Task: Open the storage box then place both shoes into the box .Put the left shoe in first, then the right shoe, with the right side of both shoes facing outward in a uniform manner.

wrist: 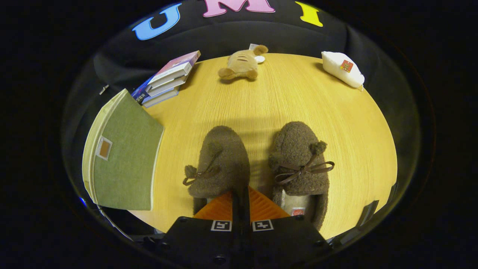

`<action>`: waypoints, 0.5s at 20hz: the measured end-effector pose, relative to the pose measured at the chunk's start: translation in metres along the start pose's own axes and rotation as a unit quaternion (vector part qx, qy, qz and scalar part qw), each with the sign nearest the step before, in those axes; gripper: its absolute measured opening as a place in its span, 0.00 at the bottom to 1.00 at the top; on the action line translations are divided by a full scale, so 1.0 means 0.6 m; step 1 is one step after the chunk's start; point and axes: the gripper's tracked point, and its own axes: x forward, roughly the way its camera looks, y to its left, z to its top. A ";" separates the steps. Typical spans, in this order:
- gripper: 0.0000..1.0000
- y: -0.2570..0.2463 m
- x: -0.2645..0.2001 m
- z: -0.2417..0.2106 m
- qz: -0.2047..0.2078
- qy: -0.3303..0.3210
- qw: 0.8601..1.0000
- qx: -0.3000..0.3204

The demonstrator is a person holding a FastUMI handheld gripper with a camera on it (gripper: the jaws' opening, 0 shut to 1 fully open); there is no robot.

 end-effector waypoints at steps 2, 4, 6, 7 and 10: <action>0.05 0.013 -0.019 0.013 0.007 -0.013 1.000 -0.005; 0.05 0.033 -0.039 0.025 0.024 -0.023 0.999 0.001; 0.05 0.052 -0.060 0.041 0.037 -0.034 0.999 0.008; 0.05 0.062 -0.072 0.053 0.043 -0.046 0.998 0.007; 0.05 0.100 -0.114 0.084 0.065 -0.071 0.995 0.009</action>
